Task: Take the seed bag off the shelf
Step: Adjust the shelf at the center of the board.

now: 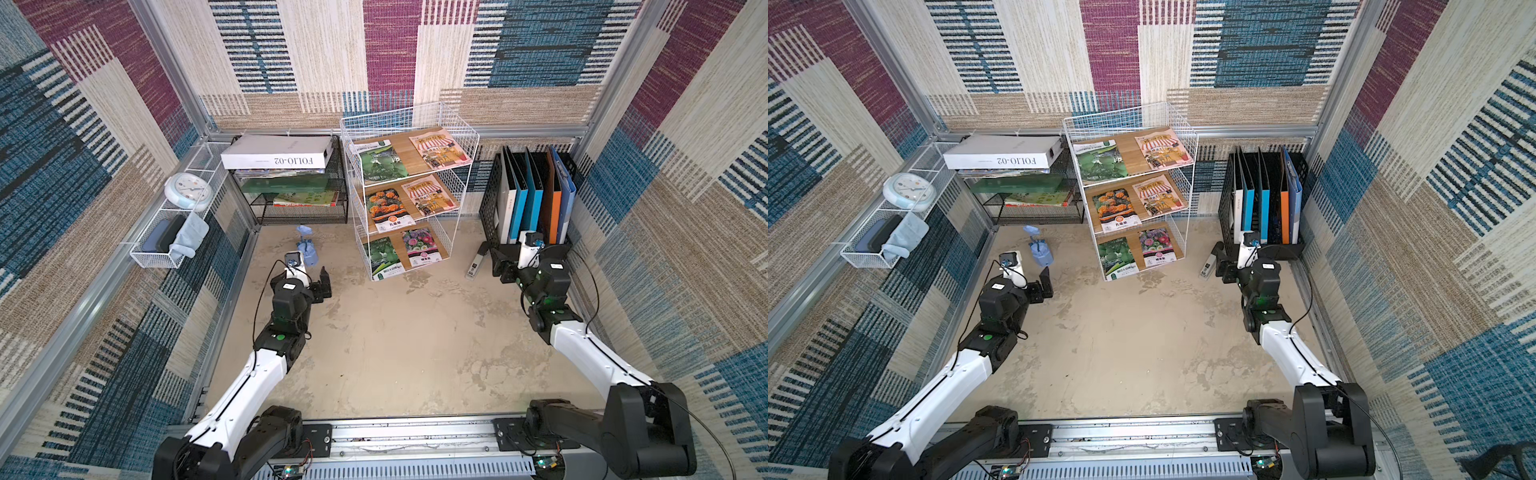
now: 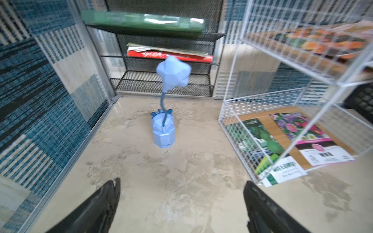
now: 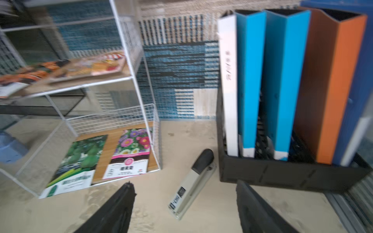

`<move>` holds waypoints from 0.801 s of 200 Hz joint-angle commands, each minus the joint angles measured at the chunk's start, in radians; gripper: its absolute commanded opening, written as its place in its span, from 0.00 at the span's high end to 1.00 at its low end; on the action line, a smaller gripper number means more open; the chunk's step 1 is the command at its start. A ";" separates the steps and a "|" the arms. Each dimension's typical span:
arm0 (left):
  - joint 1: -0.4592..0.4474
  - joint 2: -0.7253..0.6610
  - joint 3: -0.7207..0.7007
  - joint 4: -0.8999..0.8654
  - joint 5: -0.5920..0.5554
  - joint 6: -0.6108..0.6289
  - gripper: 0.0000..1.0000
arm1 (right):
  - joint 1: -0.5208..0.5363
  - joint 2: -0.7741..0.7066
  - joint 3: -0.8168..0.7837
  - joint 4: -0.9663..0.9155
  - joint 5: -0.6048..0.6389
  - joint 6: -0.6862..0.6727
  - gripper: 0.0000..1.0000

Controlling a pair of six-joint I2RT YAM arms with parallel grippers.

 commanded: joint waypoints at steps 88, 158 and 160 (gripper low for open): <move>-0.342 0.083 0.248 -0.121 -0.094 0.013 0.01 | 0.041 0.286 0.523 -0.152 -0.410 -0.023 0.21; -0.398 0.419 0.451 0.093 -0.275 0.047 0.00 | 0.071 0.494 0.693 -0.078 -0.423 -0.026 0.24; -0.398 0.427 0.457 0.098 -0.283 0.048 0.00 | 0.071 0.495 0.693 -0.075 -0.422 -0.027 0.24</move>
